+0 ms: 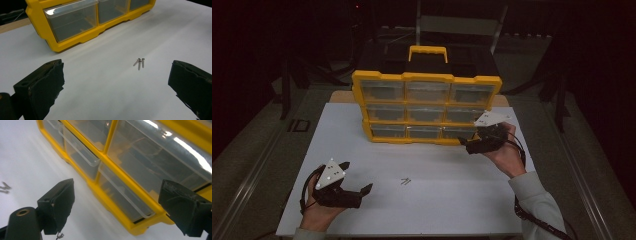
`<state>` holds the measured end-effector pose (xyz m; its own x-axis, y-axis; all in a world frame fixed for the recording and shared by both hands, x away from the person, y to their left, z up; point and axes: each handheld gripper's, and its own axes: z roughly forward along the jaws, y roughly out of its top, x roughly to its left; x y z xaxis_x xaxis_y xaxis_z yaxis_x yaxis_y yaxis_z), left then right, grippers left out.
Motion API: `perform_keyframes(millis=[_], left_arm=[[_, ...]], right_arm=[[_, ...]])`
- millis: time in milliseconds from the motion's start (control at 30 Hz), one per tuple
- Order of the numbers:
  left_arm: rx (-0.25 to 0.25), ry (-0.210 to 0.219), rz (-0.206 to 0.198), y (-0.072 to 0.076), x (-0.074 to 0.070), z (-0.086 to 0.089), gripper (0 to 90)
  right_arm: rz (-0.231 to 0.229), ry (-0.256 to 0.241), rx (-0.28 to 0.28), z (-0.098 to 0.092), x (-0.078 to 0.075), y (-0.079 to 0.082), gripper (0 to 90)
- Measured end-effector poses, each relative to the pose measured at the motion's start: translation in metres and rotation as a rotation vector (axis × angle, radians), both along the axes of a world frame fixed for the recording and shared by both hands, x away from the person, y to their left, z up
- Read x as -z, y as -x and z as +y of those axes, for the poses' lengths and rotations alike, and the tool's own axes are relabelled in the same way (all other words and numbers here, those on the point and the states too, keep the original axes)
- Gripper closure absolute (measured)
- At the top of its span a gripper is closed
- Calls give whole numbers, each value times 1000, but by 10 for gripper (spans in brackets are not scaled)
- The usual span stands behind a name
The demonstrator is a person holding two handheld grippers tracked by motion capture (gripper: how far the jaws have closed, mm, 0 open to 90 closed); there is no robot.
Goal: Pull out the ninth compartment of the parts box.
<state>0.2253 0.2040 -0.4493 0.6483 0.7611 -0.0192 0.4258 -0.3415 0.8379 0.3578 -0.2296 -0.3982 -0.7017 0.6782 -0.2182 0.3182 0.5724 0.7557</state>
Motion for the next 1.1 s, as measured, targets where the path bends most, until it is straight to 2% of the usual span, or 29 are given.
perform_keyframes(millis=[33,67,133,167,200,233,267,300,333,367,733,867,1100], left_arm=[[0,0,0,0,0,0,10],[2,1,0,0,0,0,10],[4,1,-1,0,-1,-1,10],[5,1,-1,1,-1,-1,10],[9,-1,-2,1,-1,-1,10],[9,-1,-2,1,-1,-1,10],[9,-2,-2,1,-1,-1,10],[9,-2,-2,1,-1,-1,10],[9,-2,-1,0,0,-2,10],[9,-2,-1,0,0,-2,10],[12,-1,1,1,-1,-1,10],[14,1,-1,1,-1,-1,10],[17,-1,-1,2,-1,-2,10]], right_arm=[[0,0,0,0,0,0,134],[-7,41,-5,3,-2,-2,137],[-7,57,-7,5,-3,-2,139],[-14,91,-7,7,-3,-3,141],[-26,149,-9,11,-4,-5,143],[-26,149,-9,11,-4,-5,143],[-39,196,-15,15,-4,-5,147],[-39,196,-15,15,-4,-5,147],[-59,248,-26,20,-5,-5,150],[-59,248,-26,20,-5,-5,150],[-96,408,-58,39,-7,-3,179],[-130,484,-57,42,-5,-3,181],[-171,568,-51,47,-4,0,178]])
